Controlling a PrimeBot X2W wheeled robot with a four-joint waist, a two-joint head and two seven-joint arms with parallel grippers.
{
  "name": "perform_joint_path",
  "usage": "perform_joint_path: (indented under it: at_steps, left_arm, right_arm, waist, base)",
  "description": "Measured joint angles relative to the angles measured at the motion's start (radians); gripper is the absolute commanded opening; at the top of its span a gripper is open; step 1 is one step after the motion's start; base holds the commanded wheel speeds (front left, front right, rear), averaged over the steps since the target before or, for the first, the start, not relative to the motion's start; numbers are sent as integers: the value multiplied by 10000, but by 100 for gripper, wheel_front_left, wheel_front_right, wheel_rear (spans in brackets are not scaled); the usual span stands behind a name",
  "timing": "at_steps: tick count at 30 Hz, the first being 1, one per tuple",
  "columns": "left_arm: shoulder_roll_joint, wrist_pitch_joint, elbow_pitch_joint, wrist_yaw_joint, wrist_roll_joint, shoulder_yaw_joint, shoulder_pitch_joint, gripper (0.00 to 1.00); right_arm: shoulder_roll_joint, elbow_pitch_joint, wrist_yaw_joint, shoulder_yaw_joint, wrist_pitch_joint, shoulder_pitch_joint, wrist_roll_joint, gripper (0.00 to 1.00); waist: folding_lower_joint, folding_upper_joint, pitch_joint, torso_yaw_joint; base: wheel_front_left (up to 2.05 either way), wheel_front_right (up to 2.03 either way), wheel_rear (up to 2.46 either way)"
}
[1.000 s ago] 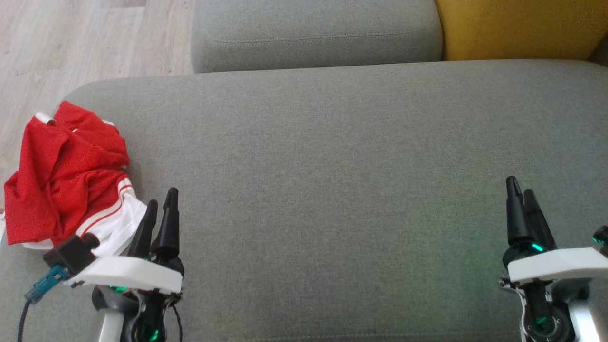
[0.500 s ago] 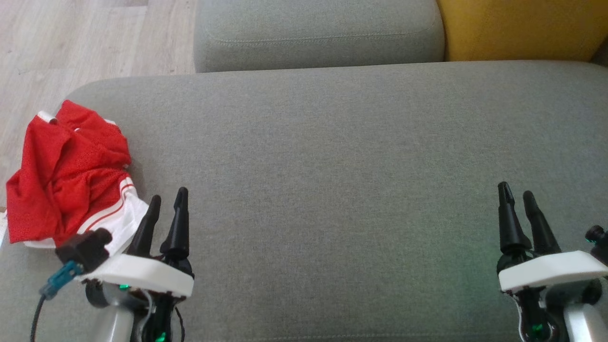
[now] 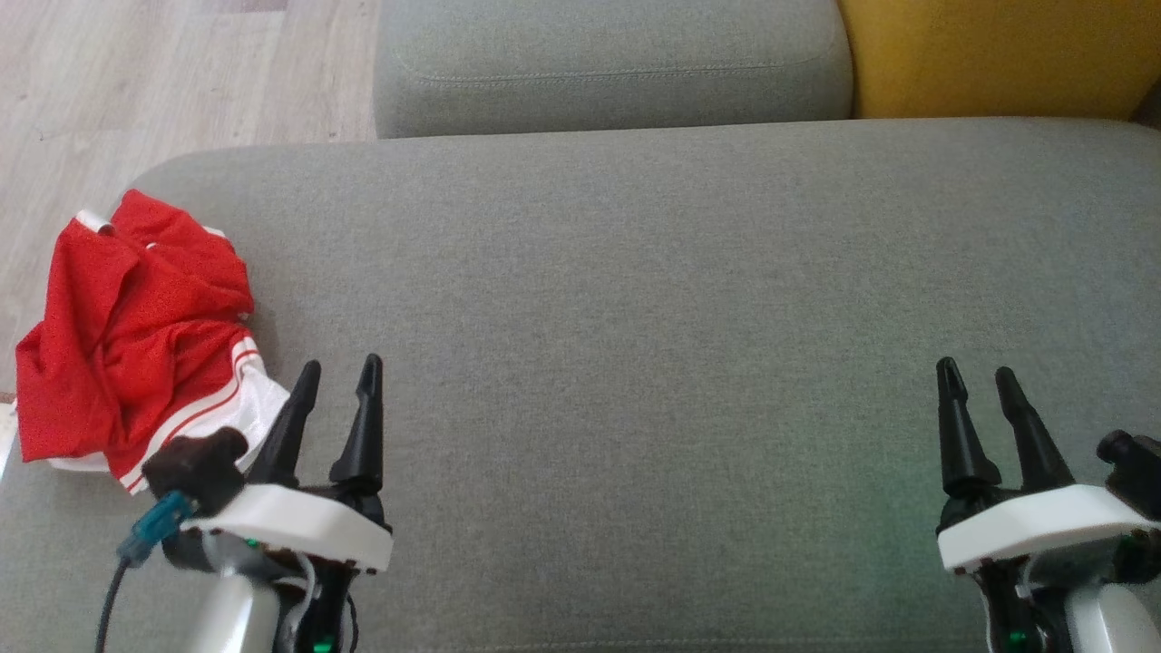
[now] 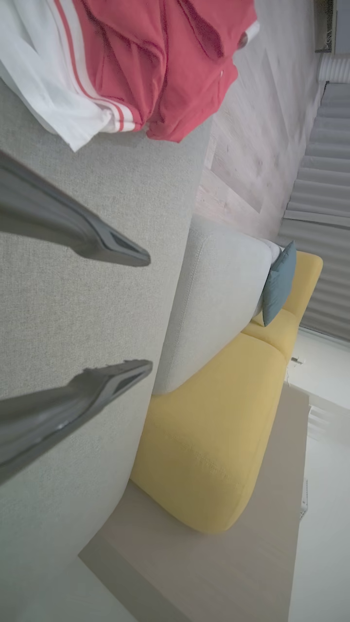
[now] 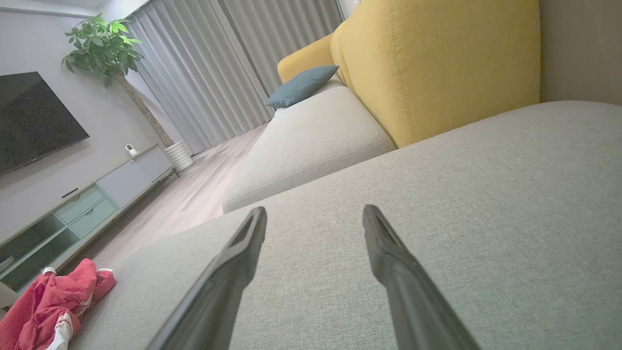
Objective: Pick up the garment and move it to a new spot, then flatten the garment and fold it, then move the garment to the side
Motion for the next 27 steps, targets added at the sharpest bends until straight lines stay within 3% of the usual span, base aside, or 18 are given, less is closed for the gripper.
perform_joint_path:
  at_steps: [27]
  left_arm:
    - [31,-773,360,621,2918,-499,-90,100]
  right_arm:
    - [245,-291,0,36,-92,384,-2951,100]
  waist:
    - [0,0,-7,49]
  base:
    - [0,0,0]
